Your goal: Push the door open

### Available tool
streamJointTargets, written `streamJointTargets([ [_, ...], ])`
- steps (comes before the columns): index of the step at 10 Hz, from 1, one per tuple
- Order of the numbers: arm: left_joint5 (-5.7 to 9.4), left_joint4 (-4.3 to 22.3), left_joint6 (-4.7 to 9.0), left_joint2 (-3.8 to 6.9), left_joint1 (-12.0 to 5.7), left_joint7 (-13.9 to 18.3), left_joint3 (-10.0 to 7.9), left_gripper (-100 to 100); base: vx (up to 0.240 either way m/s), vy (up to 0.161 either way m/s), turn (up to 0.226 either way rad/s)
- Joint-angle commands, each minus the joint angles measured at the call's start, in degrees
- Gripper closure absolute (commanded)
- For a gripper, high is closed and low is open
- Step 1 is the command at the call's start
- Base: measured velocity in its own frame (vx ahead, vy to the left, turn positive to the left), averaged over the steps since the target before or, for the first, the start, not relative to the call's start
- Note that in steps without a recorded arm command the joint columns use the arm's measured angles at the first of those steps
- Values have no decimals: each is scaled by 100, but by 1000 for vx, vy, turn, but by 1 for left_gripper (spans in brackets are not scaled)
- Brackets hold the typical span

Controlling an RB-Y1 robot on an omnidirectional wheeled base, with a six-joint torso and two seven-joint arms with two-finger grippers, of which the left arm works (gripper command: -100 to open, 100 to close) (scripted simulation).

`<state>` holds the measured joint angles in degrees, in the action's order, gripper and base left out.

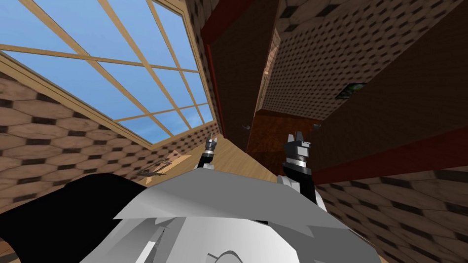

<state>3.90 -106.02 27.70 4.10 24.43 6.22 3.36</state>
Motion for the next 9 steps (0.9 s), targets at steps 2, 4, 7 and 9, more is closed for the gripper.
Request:
streamJointTargets([
  [2, -47, 409, 142, 27, -124, -27, 120, -100, 96, 4, -91],
  [4, -80, 692, 226, 53, -213, -43, 208, -100, 95, 13, -86],
  [7, -130, 1130, 355, 84, -350, -66, 344, -100, 93, 16, -102],
  [9, -164, 1422, 442, 102, -442, -82, 435, -100, 120, 18, -90],
])
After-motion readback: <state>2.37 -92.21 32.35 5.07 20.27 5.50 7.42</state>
